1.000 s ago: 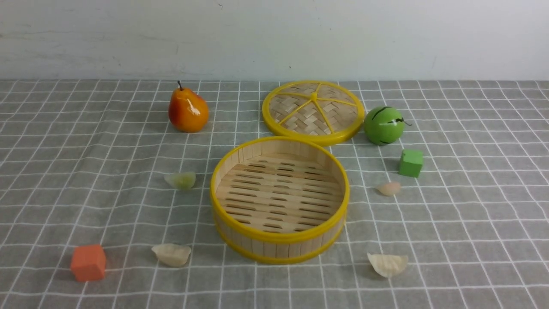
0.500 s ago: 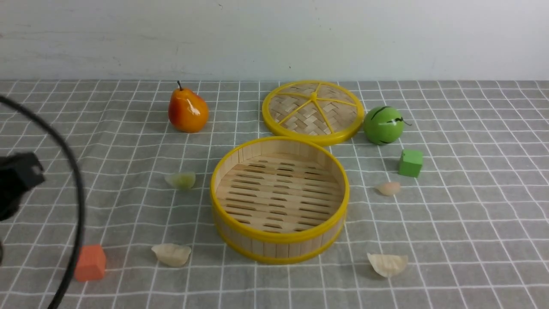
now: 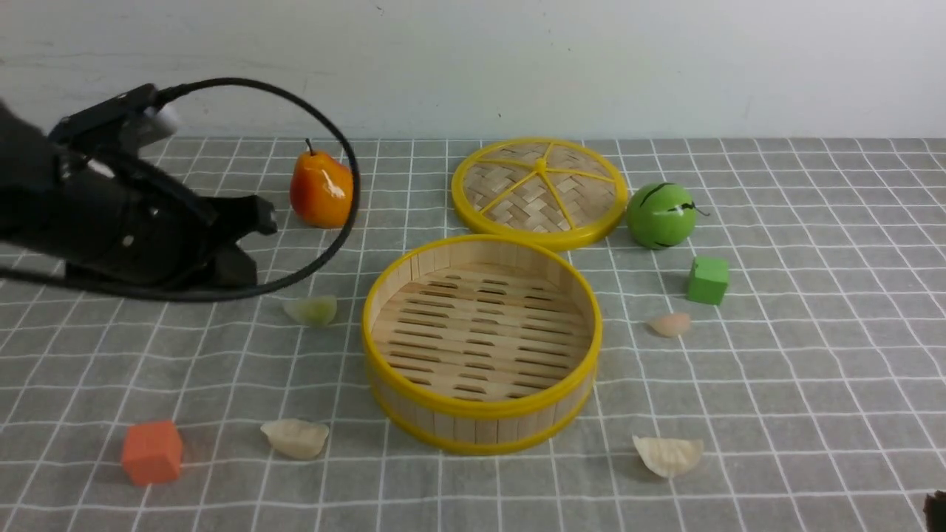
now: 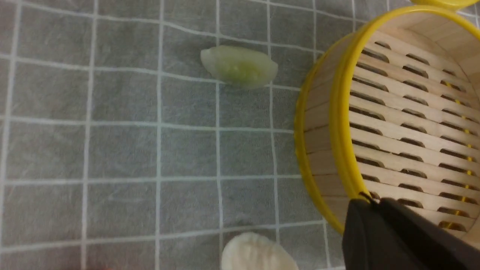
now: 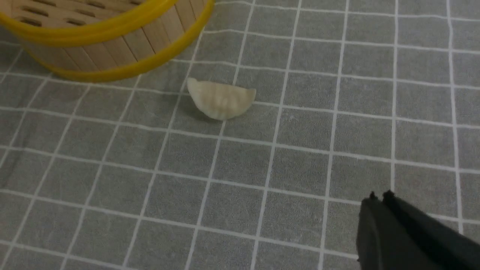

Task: Put the dumplings into the steamer on the table with the grey tablecloth.
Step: 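Reach for and grasp a dumpling on the table with the left gripper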

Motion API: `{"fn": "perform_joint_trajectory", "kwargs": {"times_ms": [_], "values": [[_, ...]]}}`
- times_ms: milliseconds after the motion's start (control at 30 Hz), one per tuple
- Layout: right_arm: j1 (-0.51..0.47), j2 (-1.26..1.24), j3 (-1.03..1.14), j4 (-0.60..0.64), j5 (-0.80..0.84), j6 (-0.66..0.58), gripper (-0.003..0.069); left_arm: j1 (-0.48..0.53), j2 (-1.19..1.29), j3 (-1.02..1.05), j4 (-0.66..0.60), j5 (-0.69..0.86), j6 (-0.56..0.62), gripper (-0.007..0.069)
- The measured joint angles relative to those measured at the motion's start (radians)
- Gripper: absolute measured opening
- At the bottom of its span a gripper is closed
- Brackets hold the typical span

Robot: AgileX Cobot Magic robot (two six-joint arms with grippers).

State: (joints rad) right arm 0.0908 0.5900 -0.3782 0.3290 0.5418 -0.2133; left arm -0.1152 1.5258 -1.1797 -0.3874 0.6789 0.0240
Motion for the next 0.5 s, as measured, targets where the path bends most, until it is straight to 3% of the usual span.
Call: {"fn": "perform_joint_trajectory", "kwargs": {"times_ms": [167,267,367,500], "values": [[0.0,0.0,0.0,0.004,-0.007,-0.01,-0.0003,0.0,0.185,-0.15,0.067,0.021,0.069,0.0196],[0.0,0.0,0.0,0.004,-0.009,-0.01,-0.0003,0.0,0.338,-0.252,0.082,0.03,0.09,0.0363],[0.0,0.0,0.0,0.004,-0.009,-0.01,-0.0002,0.0,0.451,-0.336,0.082,0.032,0.094,0.0481],[0.0,0.0,0.0,0.004,-0.009,-0.01,-0.0001,0.0,0.544,-0.416,0.082,0.032,0.096,0.0553]]}}
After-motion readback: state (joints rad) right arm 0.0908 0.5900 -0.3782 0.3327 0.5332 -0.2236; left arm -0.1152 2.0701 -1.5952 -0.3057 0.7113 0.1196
